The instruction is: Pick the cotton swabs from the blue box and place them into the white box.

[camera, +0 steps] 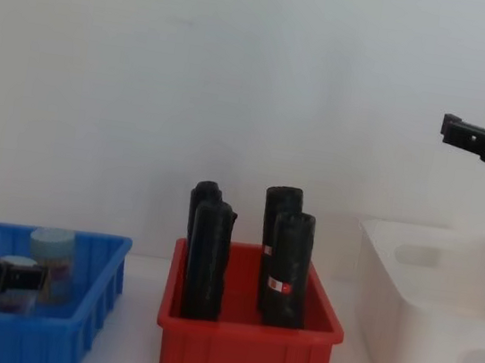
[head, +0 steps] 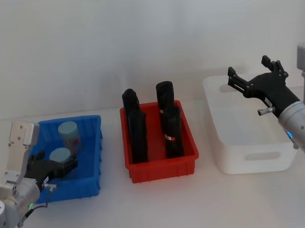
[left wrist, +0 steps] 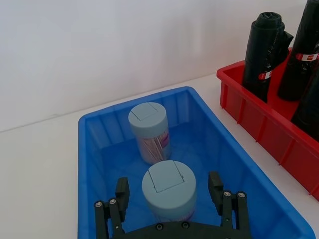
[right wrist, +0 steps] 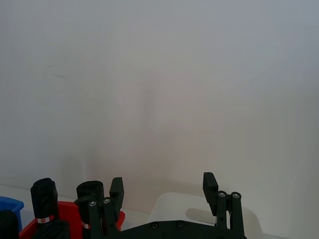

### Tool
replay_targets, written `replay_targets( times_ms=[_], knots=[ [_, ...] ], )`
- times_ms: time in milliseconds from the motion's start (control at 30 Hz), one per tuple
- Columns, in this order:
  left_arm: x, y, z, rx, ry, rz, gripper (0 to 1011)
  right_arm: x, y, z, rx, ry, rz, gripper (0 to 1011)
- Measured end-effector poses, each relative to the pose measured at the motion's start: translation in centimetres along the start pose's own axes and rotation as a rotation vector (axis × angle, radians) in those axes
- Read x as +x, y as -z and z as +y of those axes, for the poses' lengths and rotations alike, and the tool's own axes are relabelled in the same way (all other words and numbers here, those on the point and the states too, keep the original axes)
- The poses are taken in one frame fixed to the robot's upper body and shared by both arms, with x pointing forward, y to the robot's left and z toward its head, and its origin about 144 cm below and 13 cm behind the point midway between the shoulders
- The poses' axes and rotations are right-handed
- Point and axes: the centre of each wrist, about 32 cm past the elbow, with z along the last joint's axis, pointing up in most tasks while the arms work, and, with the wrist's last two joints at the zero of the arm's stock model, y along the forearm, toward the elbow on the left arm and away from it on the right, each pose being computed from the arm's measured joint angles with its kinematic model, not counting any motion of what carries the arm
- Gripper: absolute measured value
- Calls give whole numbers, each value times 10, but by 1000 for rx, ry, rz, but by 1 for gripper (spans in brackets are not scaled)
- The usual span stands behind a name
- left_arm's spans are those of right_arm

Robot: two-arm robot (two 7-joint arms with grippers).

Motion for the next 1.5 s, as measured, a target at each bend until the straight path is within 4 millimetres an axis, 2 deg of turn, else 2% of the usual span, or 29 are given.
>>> replay_targets(
  times_ms=[167, 300, 400, 600, 667, 1033, 1267, 1500],
  knots=[
    [2, 2, -2, 0, 8, 9, 1004, 0, 0, 0, 0, 0, 0, 1001],
    [4, 3, -4, -2, 15, 16, 948, 0, 0, 0, 0, 0, 0, 1001],
    [5, 4, -5, -4, 20, 23, 883, 0, 0, 0, 0, 0, 0, 1001],
    [6, 5, -7, -9, 33, 38, 682, 0, 0, 0, 0, 0, 0, 1001],
    [7, 6, -7, -11, 38, 42, 659, 0, 0, 0, 0, 0, 0, 1001],
    [7, 0, -6, -39, 63, 49, 660, 0, 0, 0, 0, 0, 0, 1001],
    [6, -16, 0, -79, 79, 32, 660, 0, 0, 0, 0, 0, 0, 1001],
    [4, -43, 12, -125, 113, -4, 659, 0, 0, 0, 0, 0, 0, 1001]
  ],
)
